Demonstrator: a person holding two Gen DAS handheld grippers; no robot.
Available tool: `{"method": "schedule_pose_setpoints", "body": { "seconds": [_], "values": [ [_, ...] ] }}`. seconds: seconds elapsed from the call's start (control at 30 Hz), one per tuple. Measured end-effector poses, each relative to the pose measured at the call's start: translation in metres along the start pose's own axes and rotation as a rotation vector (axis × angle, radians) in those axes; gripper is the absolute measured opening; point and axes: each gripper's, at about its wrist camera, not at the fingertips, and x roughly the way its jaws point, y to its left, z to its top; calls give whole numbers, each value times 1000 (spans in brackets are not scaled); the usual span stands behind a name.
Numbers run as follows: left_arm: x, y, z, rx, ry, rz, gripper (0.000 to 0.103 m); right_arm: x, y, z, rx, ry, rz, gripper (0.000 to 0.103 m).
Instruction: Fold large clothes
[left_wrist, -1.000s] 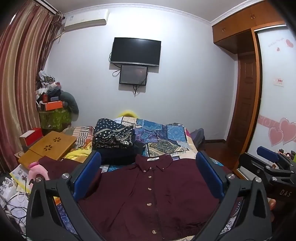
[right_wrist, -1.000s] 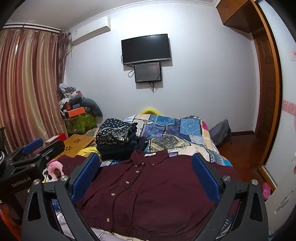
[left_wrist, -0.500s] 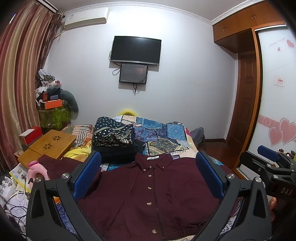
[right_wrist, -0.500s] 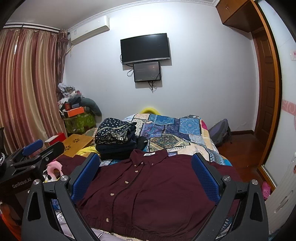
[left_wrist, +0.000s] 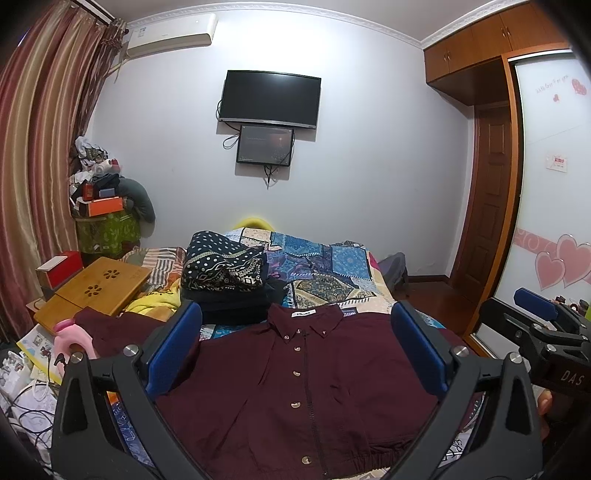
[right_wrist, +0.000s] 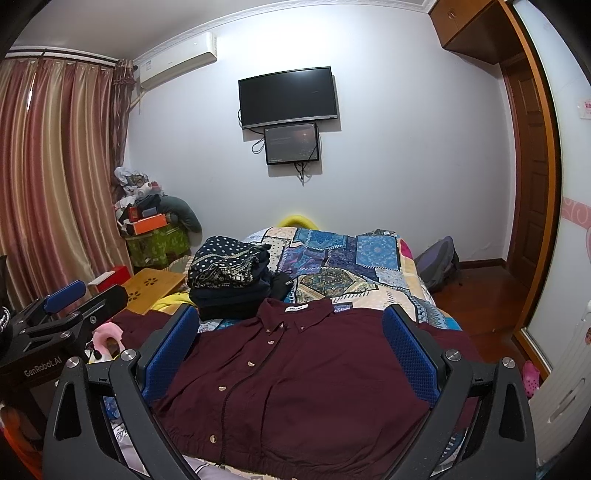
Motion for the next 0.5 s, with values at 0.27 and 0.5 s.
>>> {"method": "schedule_pose_setpoints", "body": {
  "seconds": [0.27,0.5],
  "values": [
    [1,0,-1,0,2,-1,103,0,0,0,0,0,0,99],
    [1,-1,0,0,2,0,103,-2,-1,1,1,3,-1,99]
  ]
}}
